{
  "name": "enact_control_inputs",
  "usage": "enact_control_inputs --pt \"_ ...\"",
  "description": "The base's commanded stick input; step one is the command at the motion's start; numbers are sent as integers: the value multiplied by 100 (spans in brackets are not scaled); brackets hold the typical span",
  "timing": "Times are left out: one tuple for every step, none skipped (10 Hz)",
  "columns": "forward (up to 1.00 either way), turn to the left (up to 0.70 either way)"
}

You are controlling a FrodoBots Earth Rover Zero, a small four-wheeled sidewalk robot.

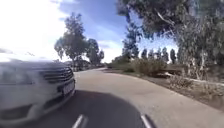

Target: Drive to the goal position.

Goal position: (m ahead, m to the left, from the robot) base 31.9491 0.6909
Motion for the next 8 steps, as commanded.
enact_control_inputs --pt "70 0" --pt "70 0" --pt "70 0" --pt "70 0" --pt "70 0" --pt "70 0" --pt "70 0" --pt "70 0"
